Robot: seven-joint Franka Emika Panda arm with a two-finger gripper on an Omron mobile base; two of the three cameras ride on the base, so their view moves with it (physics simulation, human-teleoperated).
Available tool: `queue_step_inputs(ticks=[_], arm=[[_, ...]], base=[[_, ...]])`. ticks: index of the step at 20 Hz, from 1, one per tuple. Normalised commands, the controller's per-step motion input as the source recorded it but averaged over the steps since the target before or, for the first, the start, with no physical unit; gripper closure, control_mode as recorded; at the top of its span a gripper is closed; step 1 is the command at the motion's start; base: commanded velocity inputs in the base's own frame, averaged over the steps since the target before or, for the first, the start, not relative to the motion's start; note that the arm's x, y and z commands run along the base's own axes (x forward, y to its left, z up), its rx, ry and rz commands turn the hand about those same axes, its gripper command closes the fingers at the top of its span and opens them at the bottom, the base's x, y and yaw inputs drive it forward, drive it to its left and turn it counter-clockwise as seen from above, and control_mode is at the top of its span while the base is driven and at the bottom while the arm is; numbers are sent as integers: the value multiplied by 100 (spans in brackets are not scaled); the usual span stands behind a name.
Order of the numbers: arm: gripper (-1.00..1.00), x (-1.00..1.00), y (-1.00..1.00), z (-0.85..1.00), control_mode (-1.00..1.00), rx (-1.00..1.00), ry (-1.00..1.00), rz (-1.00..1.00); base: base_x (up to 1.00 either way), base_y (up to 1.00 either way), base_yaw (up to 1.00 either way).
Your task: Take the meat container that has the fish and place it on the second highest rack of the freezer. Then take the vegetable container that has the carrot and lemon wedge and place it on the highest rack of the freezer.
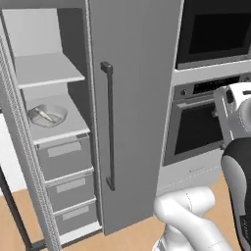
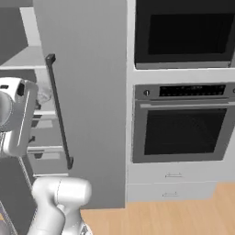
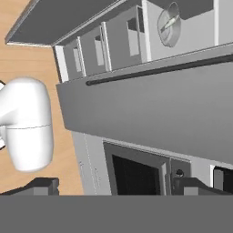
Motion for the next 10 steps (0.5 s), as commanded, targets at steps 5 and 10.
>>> queue_step_inputs(ticks=[5,10], arm=[[-100,0,0,0,100,0,0,0],[-100,0,0,0,100,0,0,0]], base=[[53,-94,10],[64,-98,21]])
